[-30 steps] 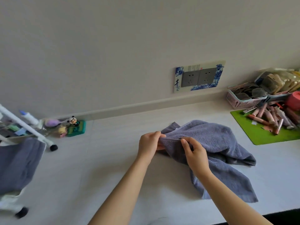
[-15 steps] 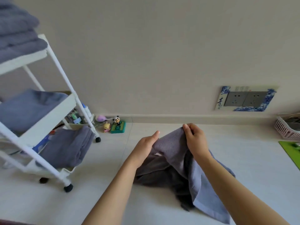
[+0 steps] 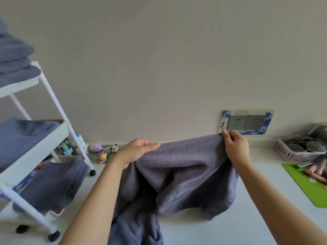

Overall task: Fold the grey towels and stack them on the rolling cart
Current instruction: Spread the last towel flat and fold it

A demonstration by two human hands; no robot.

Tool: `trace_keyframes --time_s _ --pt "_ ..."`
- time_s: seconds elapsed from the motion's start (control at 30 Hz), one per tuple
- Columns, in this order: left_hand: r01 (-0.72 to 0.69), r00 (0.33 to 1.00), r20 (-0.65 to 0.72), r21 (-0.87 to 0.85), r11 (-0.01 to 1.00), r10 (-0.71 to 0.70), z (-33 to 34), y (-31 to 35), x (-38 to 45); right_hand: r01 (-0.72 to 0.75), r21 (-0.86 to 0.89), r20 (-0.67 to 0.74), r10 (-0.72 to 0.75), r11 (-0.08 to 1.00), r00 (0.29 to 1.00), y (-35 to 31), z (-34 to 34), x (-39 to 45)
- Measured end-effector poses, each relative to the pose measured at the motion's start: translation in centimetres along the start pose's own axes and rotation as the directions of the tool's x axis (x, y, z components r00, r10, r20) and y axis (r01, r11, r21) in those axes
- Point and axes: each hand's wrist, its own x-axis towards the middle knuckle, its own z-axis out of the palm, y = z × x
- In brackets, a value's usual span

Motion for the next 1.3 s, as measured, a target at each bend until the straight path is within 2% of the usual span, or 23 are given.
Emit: trace_keyframes --time_s 0.17,0.3,0.4,0.53,0.63,0.73,0.83,0.9,0.97,1.03,1.17,1.23,1.3 --pt "0.010 0.991 0.130 0.084 0.996 -0.021 -0.6 1.9 0.3 0.038 -0.096 -0.004 -0.038 0.995 0.999 -0.7 -3.6 -0.5" --pt "-0.029 0.980 0.199 0.065 0.997 0.016 -0.4 3.3 0.0 0.062 -0.181 0.074 -0.049 0.982 0.996 -2.3 -7.1 -1.3" --pt "-0.084 0.962 0.266 0.053 0.995 0.067 -0.4 4.3 0.0 0.060 -0.170 0.095 -0.044 0.984 0.995 -3.1 -9.3 -1.9" --pt "-0.136 0.937 0.319 -0.035 0.990 0.140 0.6 5.6 1.3 0.038 -0.108 0.055 -0.032 0.993 0.998 -3.1 -11.5 -1.3" --pt "-0.075 0.941 0.331 -0.015 0.997 0.076 2.4 5.2 4.2 0.010 -0.146 0.084 0.002 0.989 0.996 -1.1 -12.1 0.9" --pt "0.010 0.965 0.256 0.155 0.988 -0.050 5.6 3.0 9.4 -0.034 -0.312 0.181 0.094 0.949 0.979 4.2 -10.8 5.0" --pt "0.037 0.994 0.085 0.358 0.933 -0.072 10.0 -0.8 16.1 -0.122 -0.428 0.208 0.229 0.895 0.951 10.7 -8.1 9.7" --pt "0.097 0.993 -0.104 0.503 0.859 -0.051 12.8 -2.8 19.2 -0.165 -0.406 0.193 0.261 0.899 0.946 14.4 -6.0 11.9" --pt "0.168 0.971 -0.238 0.673 0.720 -0.005 15.8 -4.1 20.5 -0.129 -0.379 0.236 0.231 0.916 0.944 17.5 -4.2 13.2" --pt "0.180 0.980 -0.191 0.742 0.646 -0.054 19.0 -5.3 21.5 -0.081 -0.420 0.324 0.233 0.904 0.917 21.1 -2.8 13.8" --pt "0.060 0.988 0.052 0.745 0.664 -0.147 24.6 -7.1 20.6 -0.024 -0.498 0.405 0.257 0.867 0.877 26.3 -1.6 10.3" --pt "0.046 0.955 0.159 0.755 0.654 -0.250 27.3 -7.9 20.0 0.028 -0.531 0.464 0.262 0.847 0.846 27.9 -1.9 7.9" --pt "0.090 0.911 0.208 0.745 0.661 -0.357 28.7 -8.7 19.3 0.104 -0.586 0.523 0.277 0.804 0.806 28.3 -2.4 5.7"
